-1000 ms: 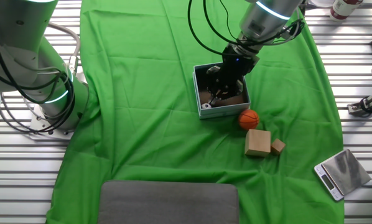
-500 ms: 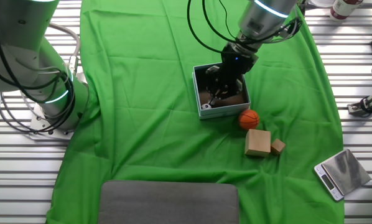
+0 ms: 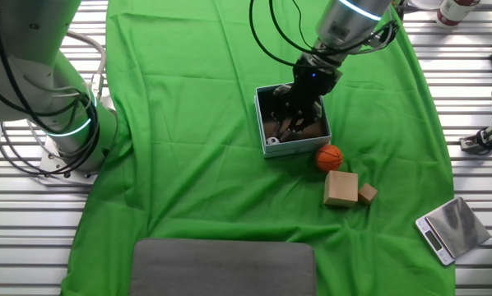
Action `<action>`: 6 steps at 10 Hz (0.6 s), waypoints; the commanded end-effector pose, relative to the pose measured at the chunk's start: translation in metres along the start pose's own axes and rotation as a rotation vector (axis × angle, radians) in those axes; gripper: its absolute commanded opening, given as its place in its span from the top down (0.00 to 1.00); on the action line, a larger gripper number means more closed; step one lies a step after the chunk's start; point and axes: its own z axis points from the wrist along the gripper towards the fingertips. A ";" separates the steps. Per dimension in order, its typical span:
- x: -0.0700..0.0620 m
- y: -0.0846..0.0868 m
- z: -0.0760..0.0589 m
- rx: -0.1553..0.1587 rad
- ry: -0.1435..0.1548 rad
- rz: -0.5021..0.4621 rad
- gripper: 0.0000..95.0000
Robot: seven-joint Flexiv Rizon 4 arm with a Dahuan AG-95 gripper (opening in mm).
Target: Take everything out of the gift box
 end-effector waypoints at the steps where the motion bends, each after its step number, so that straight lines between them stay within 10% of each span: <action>1: -0.001 0.000 -0.001 0.003 -0.021 0.011 0.80; 6: 0.007 0.003 -0.002 0.022 -0.039 -0.004 0.80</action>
